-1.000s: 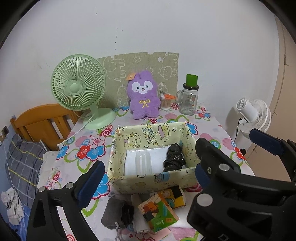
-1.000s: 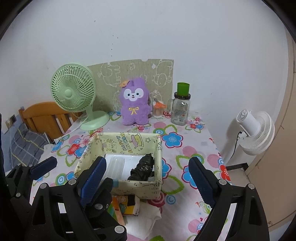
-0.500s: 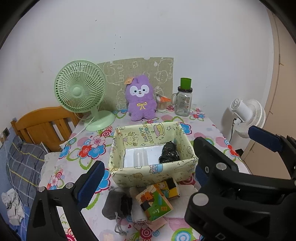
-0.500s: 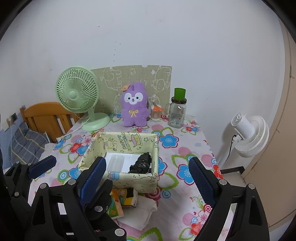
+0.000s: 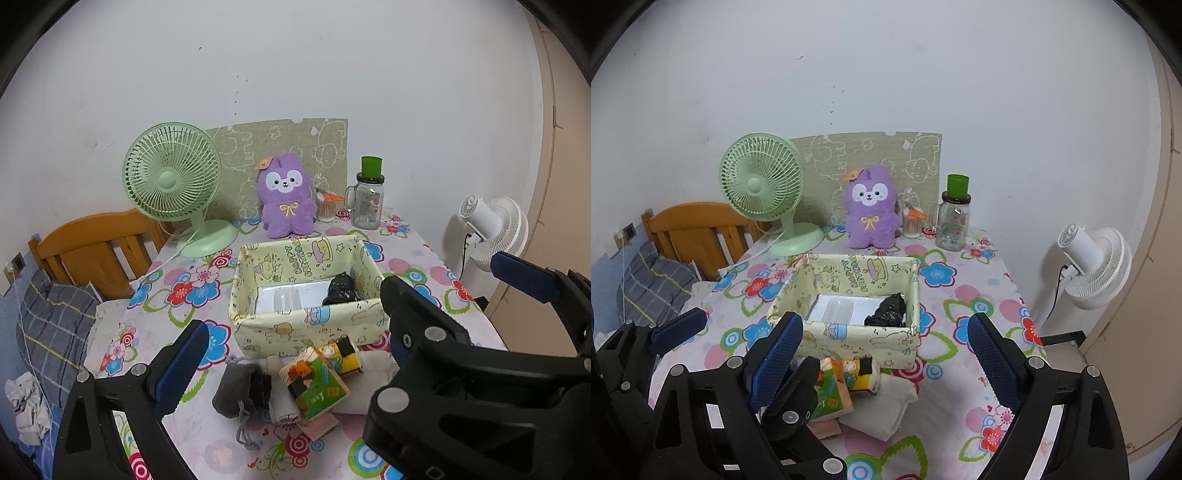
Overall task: Organize soft objects
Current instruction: 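Withdraw both tools from the box back toward the remaining items, then grasp the green cartoon box with the right tool while the left tool approaches the grey pouch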
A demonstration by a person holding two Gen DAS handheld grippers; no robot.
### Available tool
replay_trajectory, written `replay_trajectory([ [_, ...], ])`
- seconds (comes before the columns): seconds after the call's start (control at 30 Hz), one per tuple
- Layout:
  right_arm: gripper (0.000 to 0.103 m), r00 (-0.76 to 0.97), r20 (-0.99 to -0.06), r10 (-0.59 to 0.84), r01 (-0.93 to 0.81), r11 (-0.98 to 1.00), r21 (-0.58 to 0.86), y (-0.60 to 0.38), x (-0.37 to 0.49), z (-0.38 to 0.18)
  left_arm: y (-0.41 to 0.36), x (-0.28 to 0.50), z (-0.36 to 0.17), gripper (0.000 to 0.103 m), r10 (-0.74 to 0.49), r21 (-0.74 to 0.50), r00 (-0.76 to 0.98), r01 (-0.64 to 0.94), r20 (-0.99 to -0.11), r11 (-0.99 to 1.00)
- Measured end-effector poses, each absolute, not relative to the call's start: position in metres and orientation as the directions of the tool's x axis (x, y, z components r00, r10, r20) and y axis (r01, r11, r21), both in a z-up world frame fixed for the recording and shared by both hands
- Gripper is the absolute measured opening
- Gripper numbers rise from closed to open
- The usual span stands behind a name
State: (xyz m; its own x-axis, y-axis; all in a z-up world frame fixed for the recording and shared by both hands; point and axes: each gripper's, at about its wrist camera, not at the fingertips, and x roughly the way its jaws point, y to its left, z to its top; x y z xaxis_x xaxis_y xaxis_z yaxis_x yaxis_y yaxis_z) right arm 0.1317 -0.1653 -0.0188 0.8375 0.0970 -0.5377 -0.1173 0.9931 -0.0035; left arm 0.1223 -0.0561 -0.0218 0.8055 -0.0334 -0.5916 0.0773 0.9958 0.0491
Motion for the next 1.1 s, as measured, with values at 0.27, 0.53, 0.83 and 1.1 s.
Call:
replay_trajectory([
  [0.27, 0.093, 0.839, -0.536, 0.091, -0.113, 0.994, -0.007, -0.162, 0.119, -0.029, -0.052, 0.110, -0.032, 0.100, -0.046, 0.039, 0.795, 0.087, -0.605, 0.995],
  [0.53, 0.093, 0.844, -0.528, 0.090, -0.135, 0.990, -0.045, -0.154, 0.109, -0.041, -0.048, 0.099, -0.045, 0.099, -0.058, 0.031, 0.793, 0.096, -0.606, 0.995],
  [0.83, 0.093, 0.846, -0.523, 0.106, -0.161, 0.985, -0.060, -0.147, 0.105, -0.061, -0.042, 0.091, -0.063, 0.099, -0.029, 0.050, 0.796, 0.075, -0.605, 0.996],
  [1.1, 0.093, 0.821, -0.556, 0.130, -0.189, 0.981, -0.051, -0.143, 0.110, -0.096, -0.039, 0.090, -0.094, 0.099, -0.021, 0.050, 0.777, 0.067, -0.629, 0.997],
])
